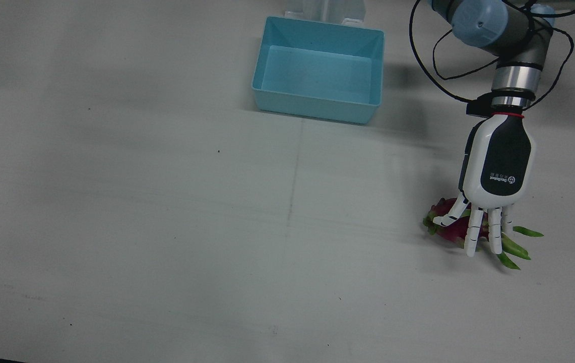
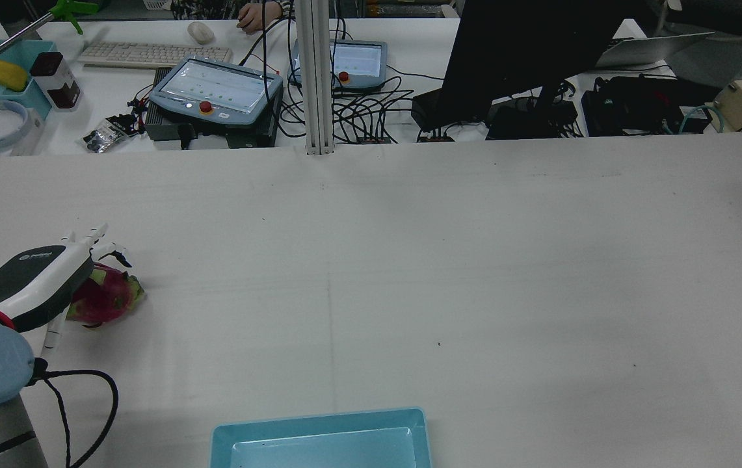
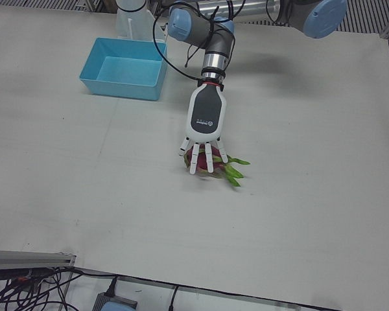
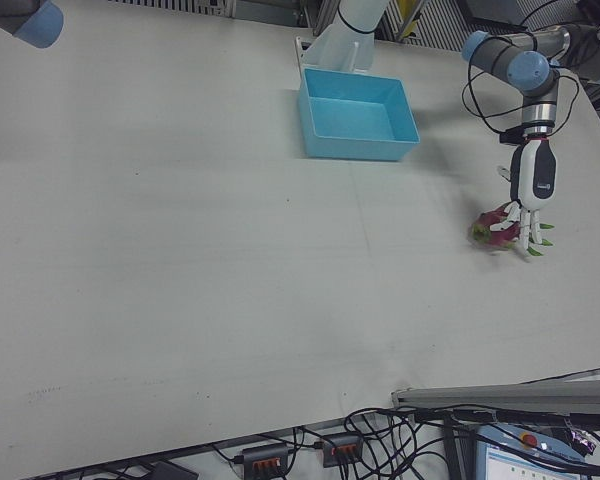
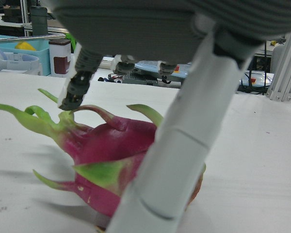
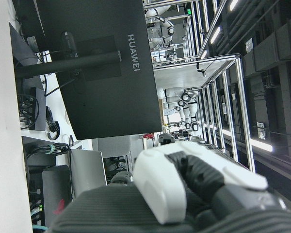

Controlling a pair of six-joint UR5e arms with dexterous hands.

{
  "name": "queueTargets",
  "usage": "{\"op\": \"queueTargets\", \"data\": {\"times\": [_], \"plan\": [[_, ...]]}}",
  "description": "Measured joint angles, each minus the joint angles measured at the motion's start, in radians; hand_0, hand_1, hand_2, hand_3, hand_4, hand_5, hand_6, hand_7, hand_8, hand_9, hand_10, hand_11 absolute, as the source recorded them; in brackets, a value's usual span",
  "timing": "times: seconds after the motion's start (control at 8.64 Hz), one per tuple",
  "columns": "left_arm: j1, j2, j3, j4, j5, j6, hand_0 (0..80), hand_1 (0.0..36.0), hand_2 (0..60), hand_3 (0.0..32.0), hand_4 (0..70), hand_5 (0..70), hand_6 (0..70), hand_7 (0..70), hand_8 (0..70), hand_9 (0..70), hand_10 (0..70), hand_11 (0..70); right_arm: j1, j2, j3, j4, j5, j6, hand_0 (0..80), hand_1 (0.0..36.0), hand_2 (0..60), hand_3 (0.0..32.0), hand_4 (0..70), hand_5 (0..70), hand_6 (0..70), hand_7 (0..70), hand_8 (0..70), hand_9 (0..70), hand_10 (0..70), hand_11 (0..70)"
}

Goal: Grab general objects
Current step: 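Lower the left hand over the dragon fruit and close its fingers around it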

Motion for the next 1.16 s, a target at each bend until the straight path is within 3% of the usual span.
{"op": "queueTargets", "data": {"times": [0.46,1.16], "plan": [[0.009,-0.039,0.059,0.085,-0.028,-0.059,80.0,33.1,2.4,32.0,0.0,41.0,0.0,0.0,5.0,0.0,0.0,0.0,-0.001,0.000,0.000,0.000,0.000,0.000,0.0,0.0,0.0,0.0,0.0,0.0,0.0,0.0,0.0,0.0,0.0,0.0],[-0.049,-0.113,0.228,0.011,-0.036,-0.059,80.0,32.7,7.2,32.0,0.0,41.9,0.0,2.9,3.7,0.0,0.0,0.0,-0.001,0.000,0.000,0.000,0.001,0.000,0.0,0.0,0.0,0.0,0.0,0.0,0.0,0.0,0.0,0.0,0.0,0.0]]}}
